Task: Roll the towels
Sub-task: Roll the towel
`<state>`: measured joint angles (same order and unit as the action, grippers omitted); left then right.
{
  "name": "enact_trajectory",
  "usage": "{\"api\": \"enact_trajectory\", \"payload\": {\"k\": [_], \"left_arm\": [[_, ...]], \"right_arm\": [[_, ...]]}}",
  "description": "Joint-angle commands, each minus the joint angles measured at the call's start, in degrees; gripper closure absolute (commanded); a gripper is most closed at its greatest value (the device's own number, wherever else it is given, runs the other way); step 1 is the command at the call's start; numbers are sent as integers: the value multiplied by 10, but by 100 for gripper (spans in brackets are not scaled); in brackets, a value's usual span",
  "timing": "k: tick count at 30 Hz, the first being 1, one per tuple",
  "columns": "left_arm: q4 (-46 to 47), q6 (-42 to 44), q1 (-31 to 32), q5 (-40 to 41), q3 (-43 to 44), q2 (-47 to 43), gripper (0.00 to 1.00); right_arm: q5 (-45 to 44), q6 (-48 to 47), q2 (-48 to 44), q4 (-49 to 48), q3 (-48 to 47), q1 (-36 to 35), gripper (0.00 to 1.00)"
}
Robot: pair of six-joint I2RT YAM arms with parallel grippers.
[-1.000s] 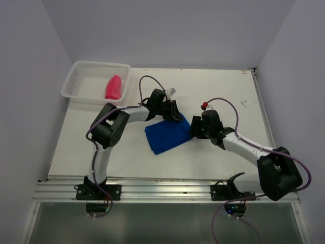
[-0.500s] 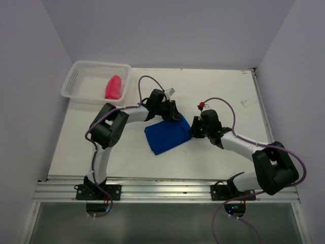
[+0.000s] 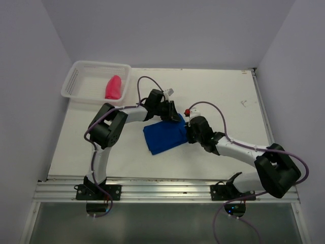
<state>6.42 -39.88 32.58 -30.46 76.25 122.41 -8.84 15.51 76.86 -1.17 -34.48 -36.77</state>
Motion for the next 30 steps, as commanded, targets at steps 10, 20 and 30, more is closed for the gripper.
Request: {"api": "enact_trajectory", "payload": {"k": [10, 20, 30], "left_arm": [[-41, 17, -13, 25, 22, -32, 69], [-46, 20, -24, 13, 24, -57, 68], [-54, 27, -27, 6, 13, -95, 68]], "right_arm": [[-282, -86, 65, 86, -87, -143, 100], [-387, -146, 144, 114, -132, -218, 100], [-445, -172, 228, 157, -189, -268, 100]]}}
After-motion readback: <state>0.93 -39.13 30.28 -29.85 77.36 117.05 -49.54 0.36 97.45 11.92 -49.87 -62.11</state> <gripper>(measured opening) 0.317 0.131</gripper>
